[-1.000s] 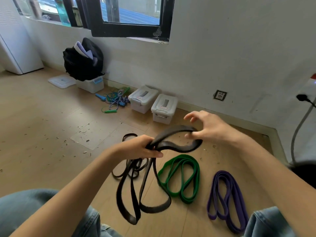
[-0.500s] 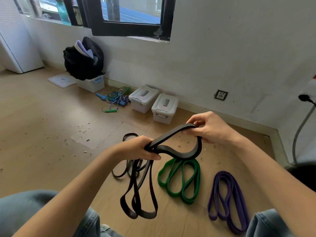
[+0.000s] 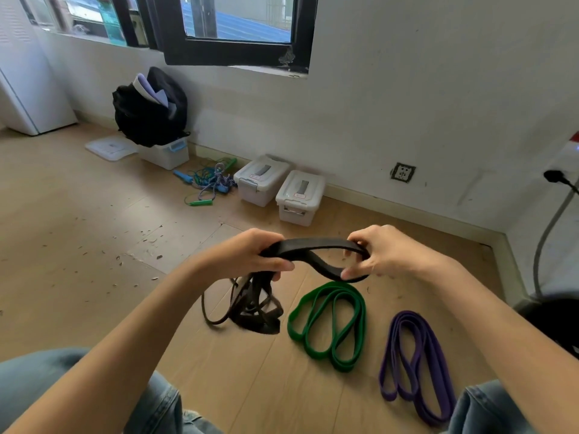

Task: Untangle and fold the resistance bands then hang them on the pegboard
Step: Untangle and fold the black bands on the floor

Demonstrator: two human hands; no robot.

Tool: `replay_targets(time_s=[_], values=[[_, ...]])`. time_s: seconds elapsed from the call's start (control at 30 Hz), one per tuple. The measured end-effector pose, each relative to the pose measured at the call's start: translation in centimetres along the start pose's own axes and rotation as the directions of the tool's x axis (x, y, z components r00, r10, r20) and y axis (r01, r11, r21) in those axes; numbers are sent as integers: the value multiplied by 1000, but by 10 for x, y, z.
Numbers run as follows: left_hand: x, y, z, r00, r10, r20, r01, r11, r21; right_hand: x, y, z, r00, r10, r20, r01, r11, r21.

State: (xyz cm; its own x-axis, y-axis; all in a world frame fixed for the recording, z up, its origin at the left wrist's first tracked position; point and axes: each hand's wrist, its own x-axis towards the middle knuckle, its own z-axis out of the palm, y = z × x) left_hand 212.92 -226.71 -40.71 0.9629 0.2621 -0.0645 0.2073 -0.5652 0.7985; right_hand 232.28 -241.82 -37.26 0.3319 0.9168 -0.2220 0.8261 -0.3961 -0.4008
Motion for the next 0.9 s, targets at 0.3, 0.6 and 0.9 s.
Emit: replay_targets(time_s=[0.3, 0.6, 0.9], values=[[3, 14, 9, 996, 6, 92, -20, 988, 152, 1, -43, 19, 956, -284, -75, 279, 957, -75], [-6, 0, 14, 996, 10, 86, 4, 987, -161, -6, -50, 11, 917, -398, -20, 378, 853, 361], [-9, 6, 10, 1000, 5, -3, -6, 932, -363, -8, -36, -10, 903, -335, -270, 430, 709, 559]])
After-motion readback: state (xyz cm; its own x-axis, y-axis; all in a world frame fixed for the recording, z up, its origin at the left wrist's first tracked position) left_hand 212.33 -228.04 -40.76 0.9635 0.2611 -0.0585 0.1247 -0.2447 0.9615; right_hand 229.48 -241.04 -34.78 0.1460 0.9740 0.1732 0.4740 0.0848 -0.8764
